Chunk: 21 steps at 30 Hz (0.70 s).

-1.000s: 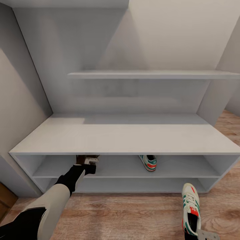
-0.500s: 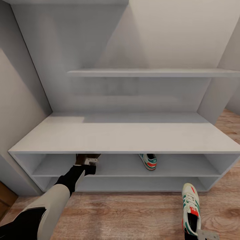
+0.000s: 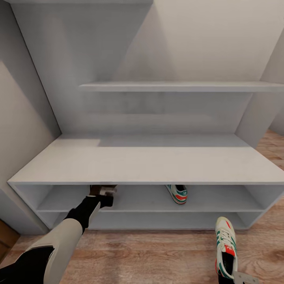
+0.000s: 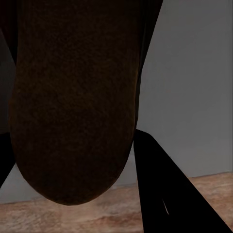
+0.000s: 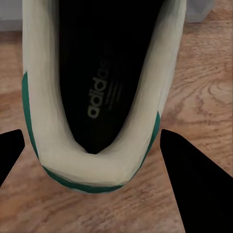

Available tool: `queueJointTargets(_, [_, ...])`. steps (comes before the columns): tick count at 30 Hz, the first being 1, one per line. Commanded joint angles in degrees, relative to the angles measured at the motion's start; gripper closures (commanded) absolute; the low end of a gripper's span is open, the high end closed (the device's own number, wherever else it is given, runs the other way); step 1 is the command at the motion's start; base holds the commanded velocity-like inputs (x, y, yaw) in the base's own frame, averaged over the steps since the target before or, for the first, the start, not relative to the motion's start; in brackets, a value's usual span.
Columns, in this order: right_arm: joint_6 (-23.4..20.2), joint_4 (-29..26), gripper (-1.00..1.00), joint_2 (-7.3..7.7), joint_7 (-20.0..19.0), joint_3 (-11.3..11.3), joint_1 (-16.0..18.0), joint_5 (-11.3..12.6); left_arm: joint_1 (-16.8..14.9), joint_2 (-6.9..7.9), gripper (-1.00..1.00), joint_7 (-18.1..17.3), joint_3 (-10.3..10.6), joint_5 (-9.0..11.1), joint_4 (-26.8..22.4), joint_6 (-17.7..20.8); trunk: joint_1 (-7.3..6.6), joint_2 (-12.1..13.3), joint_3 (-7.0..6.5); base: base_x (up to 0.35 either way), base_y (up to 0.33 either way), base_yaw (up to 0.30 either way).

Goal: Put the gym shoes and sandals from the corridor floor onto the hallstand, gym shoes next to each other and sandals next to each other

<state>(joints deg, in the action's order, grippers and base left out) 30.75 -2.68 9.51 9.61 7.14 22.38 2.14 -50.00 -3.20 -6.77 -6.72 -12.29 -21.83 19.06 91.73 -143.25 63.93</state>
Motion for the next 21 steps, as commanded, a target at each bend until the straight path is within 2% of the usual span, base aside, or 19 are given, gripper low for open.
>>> queueJointTargets(1, [0.2, 0.0, 1.00, -0.01, -0.2, 0.2, 0.0, 0.2, 0.3, -0.08, 1.00, -0.6, -0.5, -0.8, -0.4, -0.1, 0.00, 0.0, 0.05, 0.042, 0.015, 0.000])
queueJointTargets(14, [0.3, 0.0, 1.00, -0.01, -0.2, 0.2, 0.0, 0.2, 0.8, -0.10, 1.00, -0.6, -0.5, -0.8, -0.6, -0.6, 0.00, 0.0, 0.05, 0.009, 0.003, 0.000])
queueJointTargets(21, [0.3, 0.0, 1.00, 0.00, -0.2, 0.2, 0.0, 0.2, 0.8, -0.12, 1.00, -0.6, -0.5, -0.8, -0.6, -0.6, 0.00, 0.0, 0.05, 0.094, 0.000, 0.000])
